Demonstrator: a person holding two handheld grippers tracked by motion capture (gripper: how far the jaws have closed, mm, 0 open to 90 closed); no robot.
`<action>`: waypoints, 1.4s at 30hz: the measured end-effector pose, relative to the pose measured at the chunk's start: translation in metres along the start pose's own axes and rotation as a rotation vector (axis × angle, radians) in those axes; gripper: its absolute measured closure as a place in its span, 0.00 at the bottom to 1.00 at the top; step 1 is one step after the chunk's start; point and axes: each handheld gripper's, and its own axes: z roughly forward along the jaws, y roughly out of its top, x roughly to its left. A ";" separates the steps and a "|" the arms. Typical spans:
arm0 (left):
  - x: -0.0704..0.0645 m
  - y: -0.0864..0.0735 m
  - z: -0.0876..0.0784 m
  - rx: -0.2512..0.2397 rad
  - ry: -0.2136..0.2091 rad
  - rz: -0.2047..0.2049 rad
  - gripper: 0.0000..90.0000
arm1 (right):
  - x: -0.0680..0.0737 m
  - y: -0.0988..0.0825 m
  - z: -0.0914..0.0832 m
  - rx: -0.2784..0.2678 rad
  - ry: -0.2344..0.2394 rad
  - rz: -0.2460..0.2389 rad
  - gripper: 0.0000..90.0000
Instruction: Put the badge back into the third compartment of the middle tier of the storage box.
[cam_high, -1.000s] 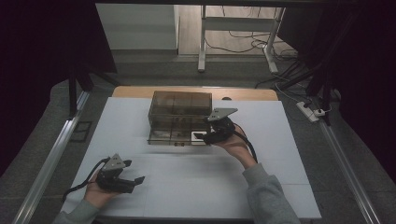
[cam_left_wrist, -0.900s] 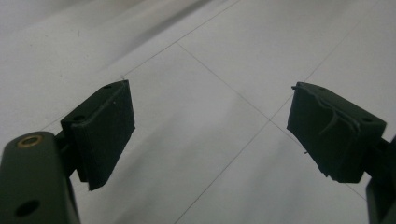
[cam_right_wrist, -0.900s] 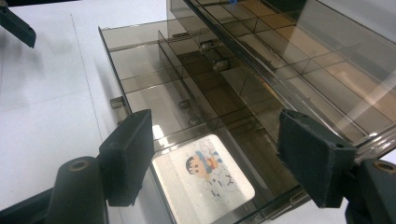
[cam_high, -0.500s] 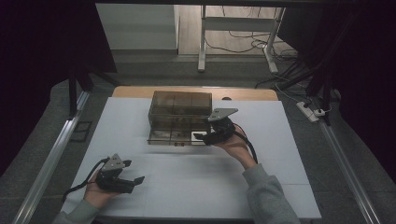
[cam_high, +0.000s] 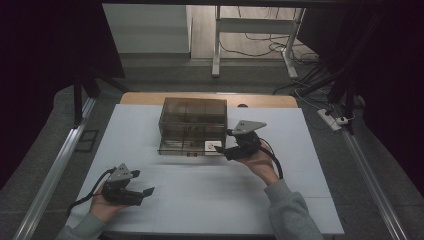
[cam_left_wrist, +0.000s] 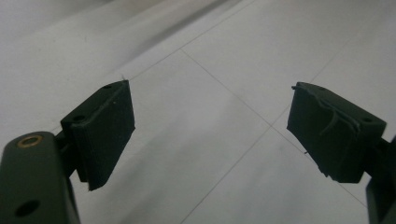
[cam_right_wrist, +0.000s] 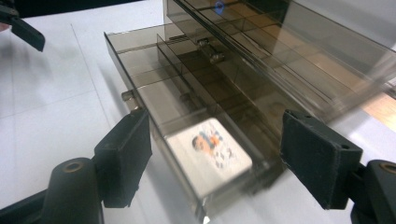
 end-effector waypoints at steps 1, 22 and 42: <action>0.000 0.000 0.000 0.000 0.000 -0.001 0.16 | 0.002 -0.004 -0.006 -0.005 -0.015 0.004 0.28; 0.002 0.001 0.001 -0.007 -0.006 -0.001 0.16 | 0.012 -0.057 -0.076 -0.006 -0.141 0.092 0.27; 0.002 0.001 0.000 -0.004 0.008 -0.002 0.16 | 0.022 -0.124 -0.127 0.060 -0.188 0.183 0.27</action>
